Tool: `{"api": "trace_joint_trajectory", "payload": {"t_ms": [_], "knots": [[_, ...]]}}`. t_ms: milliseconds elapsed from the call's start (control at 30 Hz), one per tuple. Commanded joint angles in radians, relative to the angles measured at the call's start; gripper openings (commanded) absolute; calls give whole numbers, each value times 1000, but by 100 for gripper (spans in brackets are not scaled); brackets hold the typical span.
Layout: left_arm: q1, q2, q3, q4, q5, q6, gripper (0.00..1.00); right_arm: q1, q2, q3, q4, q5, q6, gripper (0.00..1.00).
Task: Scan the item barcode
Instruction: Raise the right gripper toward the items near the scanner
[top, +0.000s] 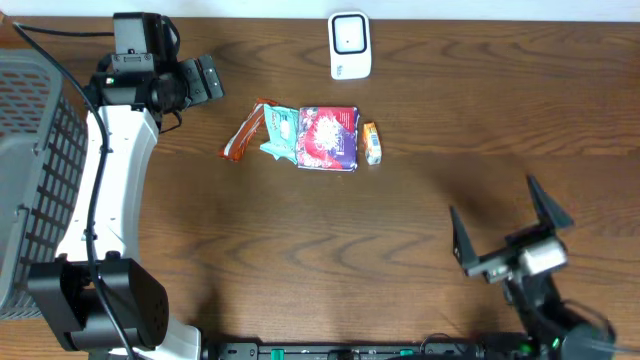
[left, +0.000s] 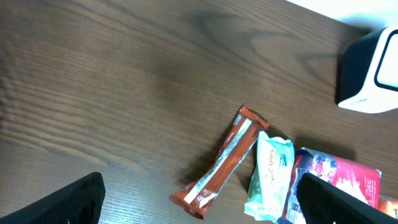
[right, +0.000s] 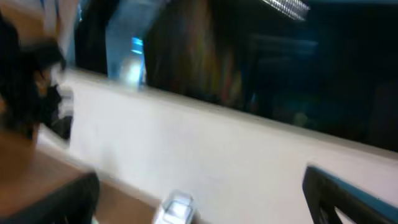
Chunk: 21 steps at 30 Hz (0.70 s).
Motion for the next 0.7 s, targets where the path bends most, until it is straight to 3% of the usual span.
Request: {"api": "trace_joint_trajectory", "payload": {"t_ms": [0, 133, 200, 367, 433, 467, 533, 600, 667], "knots": [[2, 9, -2, -1, -8, 5, 98, 5, 211, 221, -185, -37, -107, 99], [2, 9, -2, -1, -8, 5, 98, 5, 492, 485, -469, -167, -116, 99], [2, 9, -2, -1, -9, 5, 98, 5, 599, 573, -527, -276, -116, 99], [2, 9, -2, -1, -9, 5, 98, 8, 813, 666, -455, -658, -18, 99], [2, 9, -2, -1, -9, 5, 98, 11, 879, 666, -322, -764, 26, 99], [2, 9, -2, -1, -8, 5, 98, 12, 911, 666, -255, -758, 95, 99], [2, 9, -2, -1, -8, 5, 98, 21, 966, 666, -134, -632, 381, 99], [2, 9, -2, -1, -9, 5, 98, 31, 1015, 674, -107, -509, 610, 99], [2, 9, -2, -1, -8, 5, 98, 51, 1063, 704, -104, -533, 608, 99]]}}
